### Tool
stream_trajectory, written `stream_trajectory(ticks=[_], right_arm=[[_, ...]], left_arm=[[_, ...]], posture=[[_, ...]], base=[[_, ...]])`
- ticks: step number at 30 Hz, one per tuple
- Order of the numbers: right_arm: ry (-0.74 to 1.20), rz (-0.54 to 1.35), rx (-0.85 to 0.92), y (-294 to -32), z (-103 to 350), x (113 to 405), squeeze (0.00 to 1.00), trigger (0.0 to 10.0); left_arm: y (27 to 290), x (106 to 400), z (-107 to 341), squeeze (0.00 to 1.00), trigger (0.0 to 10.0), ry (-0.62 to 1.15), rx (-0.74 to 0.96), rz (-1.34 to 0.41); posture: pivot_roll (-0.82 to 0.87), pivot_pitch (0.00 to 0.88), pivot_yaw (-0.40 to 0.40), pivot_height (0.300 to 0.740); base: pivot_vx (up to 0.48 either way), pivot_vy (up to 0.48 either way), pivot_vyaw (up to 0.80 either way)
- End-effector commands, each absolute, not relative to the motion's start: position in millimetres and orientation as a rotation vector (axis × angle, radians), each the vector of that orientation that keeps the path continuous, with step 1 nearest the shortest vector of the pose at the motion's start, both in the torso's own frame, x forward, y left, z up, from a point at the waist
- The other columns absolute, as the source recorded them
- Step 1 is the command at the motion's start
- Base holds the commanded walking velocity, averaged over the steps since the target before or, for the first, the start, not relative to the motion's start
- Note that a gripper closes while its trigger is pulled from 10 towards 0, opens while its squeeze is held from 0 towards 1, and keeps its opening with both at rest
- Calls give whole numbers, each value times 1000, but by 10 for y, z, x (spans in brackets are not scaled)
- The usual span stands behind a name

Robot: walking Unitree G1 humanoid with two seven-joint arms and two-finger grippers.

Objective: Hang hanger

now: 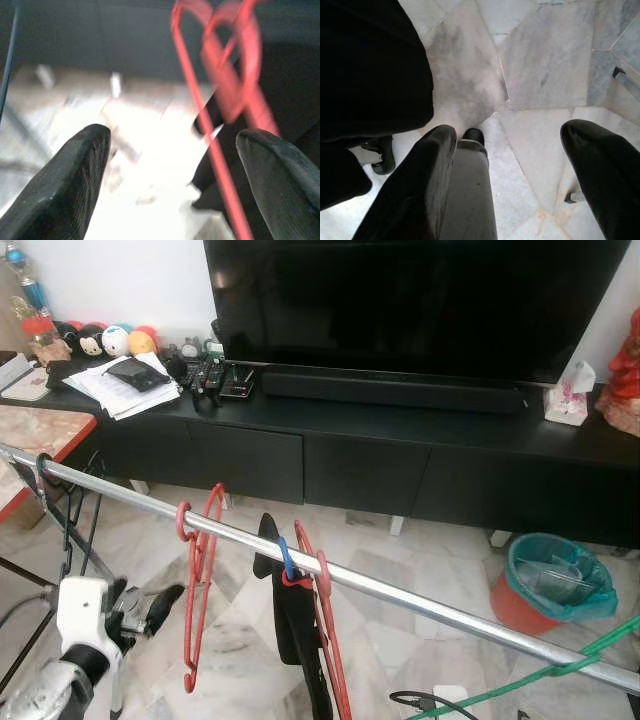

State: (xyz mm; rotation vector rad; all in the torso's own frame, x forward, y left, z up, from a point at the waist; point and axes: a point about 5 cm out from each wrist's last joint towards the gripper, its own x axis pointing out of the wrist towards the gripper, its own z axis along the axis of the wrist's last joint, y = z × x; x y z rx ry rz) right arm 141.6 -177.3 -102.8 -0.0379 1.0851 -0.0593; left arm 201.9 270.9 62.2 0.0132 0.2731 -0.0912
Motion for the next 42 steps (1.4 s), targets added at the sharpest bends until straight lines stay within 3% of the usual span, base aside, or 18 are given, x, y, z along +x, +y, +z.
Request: stream_trajectory(ticks=[1, 8, 20, 29, 42], right_arm=[[1084, -66, -34, -1775, -1022, 1433, 0, 10000], [1085, -70, -35, -1774, -1021, 1437, 0, 10000], [1078, -74, -23, -1757, -1022, 1435, 0, 10000], [1071, -75, -16, -1737, -1025, 1425, 0, 10000], [1072, -75, -16, -1748, -1032, 1401, 0, 10000]], left_arm=[[2735, 2000, 557, 0, 10000, 298, 25, -59], [2779, 2024, 152, 0, 10000, 413, 75, 159], [2378, 1925, -533, 0, 10000, 720, 14, 57], [2110, 1864, -724, 0, 10000, 826, 14, 31], [2164, 1825, -757, 0, 10000, 856, 20, 53]], posture=[[60, 0, 0, 740], [50, 0, 1, 740], [30, 0, 8, 740], [24, 0, 10, 740], [12, 0, 16, 740]], base=[[0, 0, 0], [0, 0, 0], [0, 0, 0], [0, 0, 0], [-209, 0, 0]])
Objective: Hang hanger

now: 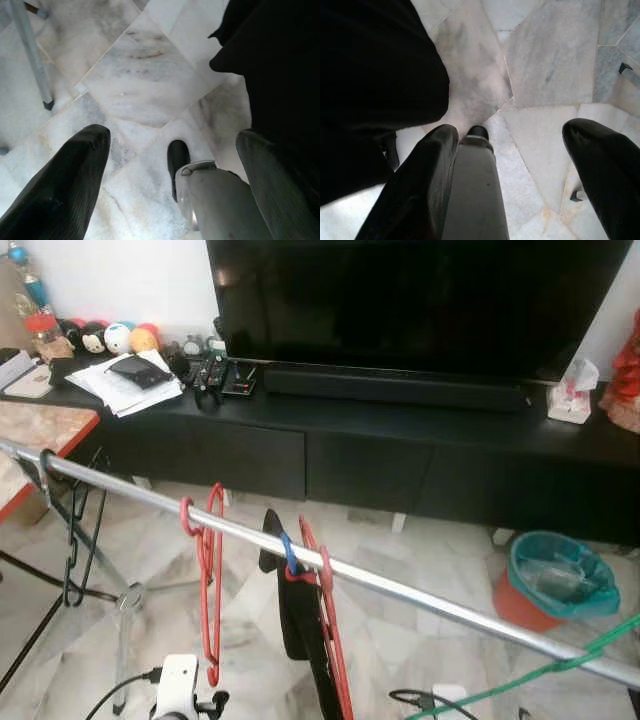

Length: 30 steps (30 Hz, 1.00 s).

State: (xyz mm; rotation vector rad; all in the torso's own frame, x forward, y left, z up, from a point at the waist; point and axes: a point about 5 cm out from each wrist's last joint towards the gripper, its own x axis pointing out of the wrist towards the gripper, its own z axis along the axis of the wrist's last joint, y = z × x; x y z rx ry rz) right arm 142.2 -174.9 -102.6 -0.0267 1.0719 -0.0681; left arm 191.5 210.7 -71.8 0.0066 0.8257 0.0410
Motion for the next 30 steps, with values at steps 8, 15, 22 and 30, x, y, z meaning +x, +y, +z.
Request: stream_trajectory(ticks=[8, 15, 22, 30], right_arm=[[1070, -79, -14, -1749, -1032, 1401, 0, 10000], [1048, -92, -2, -1747, -1024, 1413, 0, 10000], [1030, -105, 4, -1748, -1016, 1425, 0, 10000], [1027, -109, -1, -1752, -1014, 1428, 0, 10000]], left_arm=[[2182, 1777, -777, 0, 10000, 864, 15, 63], [2173, 1768, -784, 0, 10000, 863, 11, 63], [2164, 1764, -787, 0, 10000, 859, 5, 62], [2162, 1735, -802, 0, 10000, 868, 7, 64]], posture=[[13, 0, 16, 740], [14, 0, 15, 740], [15, 0, 14, 740], [17, 0, 11, 740]], base=[[-292, 0, 0], [-291, 0, 0], [-291, 0, 0], [-291, 0, 0]])
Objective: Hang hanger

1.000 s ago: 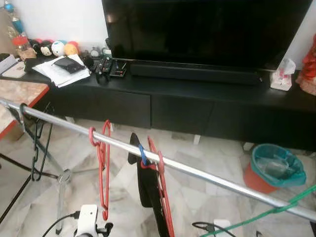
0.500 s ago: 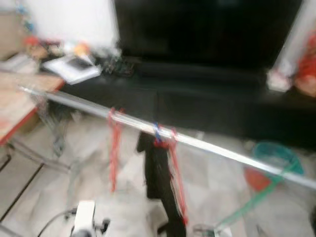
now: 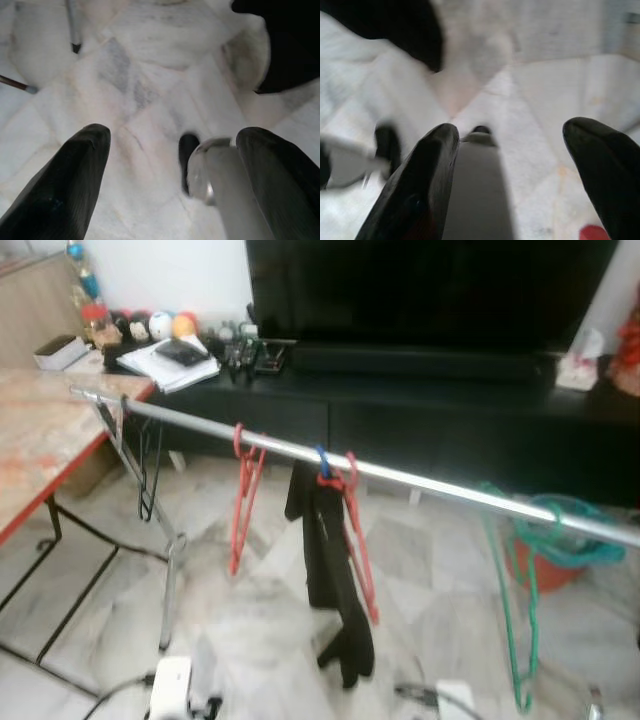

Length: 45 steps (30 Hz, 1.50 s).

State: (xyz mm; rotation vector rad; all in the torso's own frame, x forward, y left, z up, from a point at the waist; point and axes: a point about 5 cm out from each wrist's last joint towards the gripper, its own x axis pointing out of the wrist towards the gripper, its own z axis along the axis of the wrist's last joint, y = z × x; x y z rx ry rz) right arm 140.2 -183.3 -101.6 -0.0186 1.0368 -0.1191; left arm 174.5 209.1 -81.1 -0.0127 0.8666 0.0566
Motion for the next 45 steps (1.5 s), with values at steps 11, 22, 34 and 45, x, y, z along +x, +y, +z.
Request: stream_trajectory(ticks=[11, 22, 34, 45], right_arm=[[1029, -108, -5, -1757, -1014, 1427, 0, 10000], [1026, -109, 1, -1752, -1014, 1426, 0, 10000], [1032, -105, -3, -1747, -1018, 1421, 0, 10000], [1032, -103, -3, -1743, -1017, 1422, 0, 10000]], left_arm=[[2141, 1709, -818, 0, 10000, 879, 10, 54], [2122, 1655, -852, 0, 10000, 909, 13, 56], [2113, 1630, -870, 0, 10000, 929, 14, 58], [2107, 1643, -867, 0, 10000, 929, -2, 69]], posture=[[17, 0, 10, 740], [17, 0, 10, 740], [15, 0, 13, 740], [18, 0, 9, 740]], base=[[-290, 0, 0], [-289, 0, 0], [0, 0, 0], [0, 0, 0]])
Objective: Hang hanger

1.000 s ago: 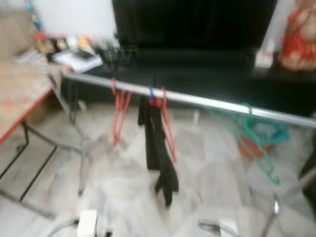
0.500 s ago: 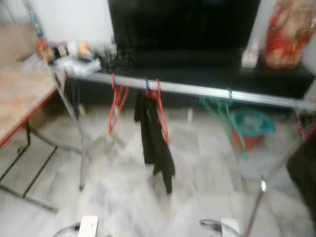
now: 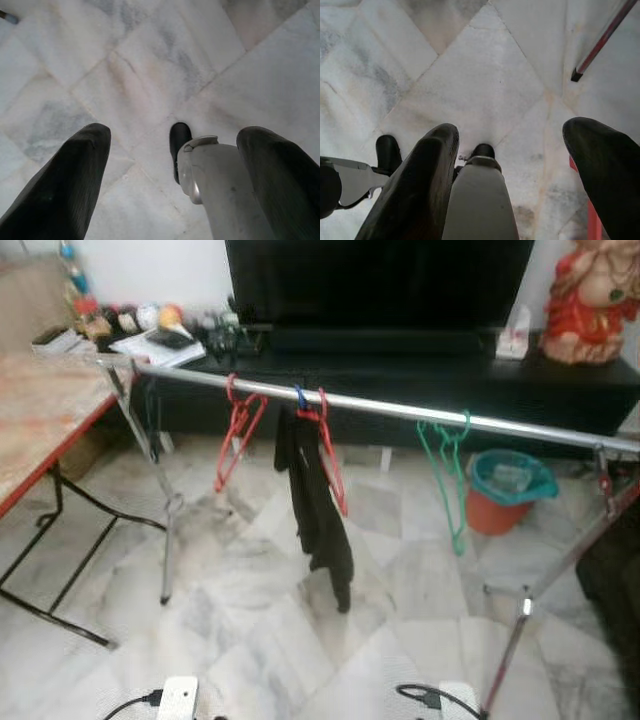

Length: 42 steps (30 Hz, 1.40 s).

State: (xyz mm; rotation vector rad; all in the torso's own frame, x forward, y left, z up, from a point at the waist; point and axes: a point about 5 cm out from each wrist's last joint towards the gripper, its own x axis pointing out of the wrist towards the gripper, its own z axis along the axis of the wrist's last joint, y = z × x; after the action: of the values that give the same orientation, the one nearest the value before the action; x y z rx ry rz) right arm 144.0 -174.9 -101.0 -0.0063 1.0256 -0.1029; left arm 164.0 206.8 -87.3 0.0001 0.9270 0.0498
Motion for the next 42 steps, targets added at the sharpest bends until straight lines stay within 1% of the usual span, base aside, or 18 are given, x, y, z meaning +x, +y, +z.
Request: stream_trajectory(ticks=[1, 4, 13, 34, 37, 42], right_arm=[[1032, -104, -3, -1748, -1017, 1424, 0, 10000], [1032, -110, 6, -1753, -1016, 1424, 0, 10000], [1046, -97, -5, -1751, -1021, 1420, 0, 10000], [1049, -100, -1, -1732, -1022, 1425, 0, 10000], [1049, -99, -1, -1731, -1021, 1426, 0, 10000], [1047, -98, -2, -1729, -1021, 1427, 0, 10000]], left_arm=[[2101, 1645, -868, 0, 10000, 930, -6, 72], [2090, 1650, -868, 0, 10000, 928, -10, 71], [2088, 1657, -865, 0, 10000, 928, -3, 68], [2086, 1678, -855, 0, 10000, 921, 13, 47], [2089, 1676, -855, 0, 10000, 915, -11, 69], [2088, 1678, -855, 0, 10000, 920, -5, 59]], posture=[[18, 0, 7, 740], [18, 0, 6, 740], [18, 0, 8, 740], [15, 0, 20, 740], [15, 0, 20, 740], [18, 0, 20, 740]], base=[[0, 0, 0], [0, 96, 0], [0, 335, -759], [0, 0, -775], [0, 0, -775], [0, 0, -775]])
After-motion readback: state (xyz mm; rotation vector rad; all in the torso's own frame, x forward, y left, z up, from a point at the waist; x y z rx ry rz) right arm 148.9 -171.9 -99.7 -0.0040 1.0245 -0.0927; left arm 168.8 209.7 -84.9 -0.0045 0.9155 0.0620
